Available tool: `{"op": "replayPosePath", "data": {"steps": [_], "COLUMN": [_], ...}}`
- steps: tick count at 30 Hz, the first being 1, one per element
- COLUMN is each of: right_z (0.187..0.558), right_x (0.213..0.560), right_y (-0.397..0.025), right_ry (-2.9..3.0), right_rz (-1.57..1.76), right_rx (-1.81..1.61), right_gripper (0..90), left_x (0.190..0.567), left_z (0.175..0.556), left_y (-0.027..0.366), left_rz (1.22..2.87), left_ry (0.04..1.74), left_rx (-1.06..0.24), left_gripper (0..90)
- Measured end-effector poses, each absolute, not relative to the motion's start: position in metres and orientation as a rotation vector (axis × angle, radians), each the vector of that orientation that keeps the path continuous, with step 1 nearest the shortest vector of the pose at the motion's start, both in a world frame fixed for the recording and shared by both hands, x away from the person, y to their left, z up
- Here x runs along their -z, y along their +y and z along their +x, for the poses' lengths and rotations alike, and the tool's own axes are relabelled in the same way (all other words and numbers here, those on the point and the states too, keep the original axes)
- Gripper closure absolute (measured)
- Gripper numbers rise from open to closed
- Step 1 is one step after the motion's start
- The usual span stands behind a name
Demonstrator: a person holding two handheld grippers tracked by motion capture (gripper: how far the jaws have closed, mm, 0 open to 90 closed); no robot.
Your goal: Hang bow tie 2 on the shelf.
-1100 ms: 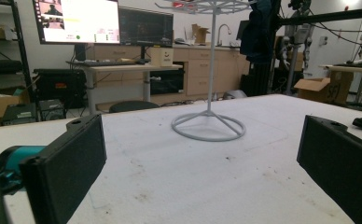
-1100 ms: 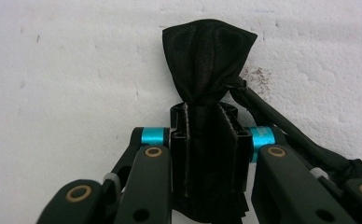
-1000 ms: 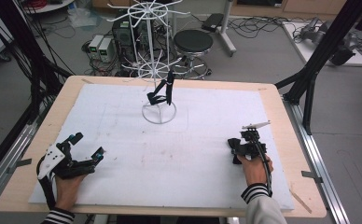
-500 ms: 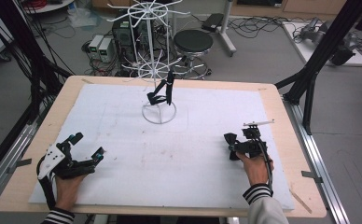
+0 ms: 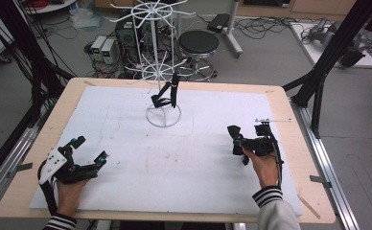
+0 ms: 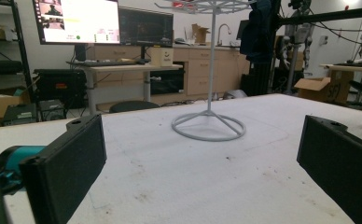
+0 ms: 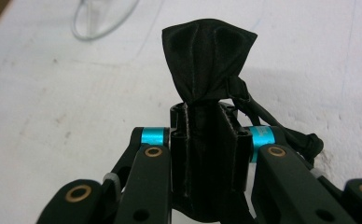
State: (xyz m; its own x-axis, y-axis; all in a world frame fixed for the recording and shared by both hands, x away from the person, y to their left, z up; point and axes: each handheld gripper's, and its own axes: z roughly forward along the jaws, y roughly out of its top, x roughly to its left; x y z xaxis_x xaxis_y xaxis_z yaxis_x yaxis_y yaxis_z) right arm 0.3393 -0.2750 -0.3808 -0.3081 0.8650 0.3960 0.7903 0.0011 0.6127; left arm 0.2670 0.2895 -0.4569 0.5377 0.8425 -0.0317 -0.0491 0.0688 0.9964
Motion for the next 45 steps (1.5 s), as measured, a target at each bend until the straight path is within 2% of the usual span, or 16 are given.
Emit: {"op": "replayPosePath", "data": {"steps": [23, 33, 45], "right_z": [0.355, 0.368, 0.384], "right_x": [0.345, 0.331, 0.306], "right_y": [-0.276, -0.275, -0.255], "right_ry": [2.036, 1.992, 1.991], "right_rz": [1.574, 1.528, 1.382], "right_rx": [-1.626, -1.654, -1.687], "right_gripper": [76.4, 76.4, 76.4], "left_x": [0.457, 0.457, 0.457], "left_z": [0.266, 0.266, 0.267], "left_y": [0.289, 0.290, 0.291], "left_rz": [1.347, 1.335, 1.330], "left_ry": [0.755, 0.756, 0.753], "left_rx": [-0.781, -0.775, -0.771], "left_gripper": [1.7, 1.7, 1.7]}}
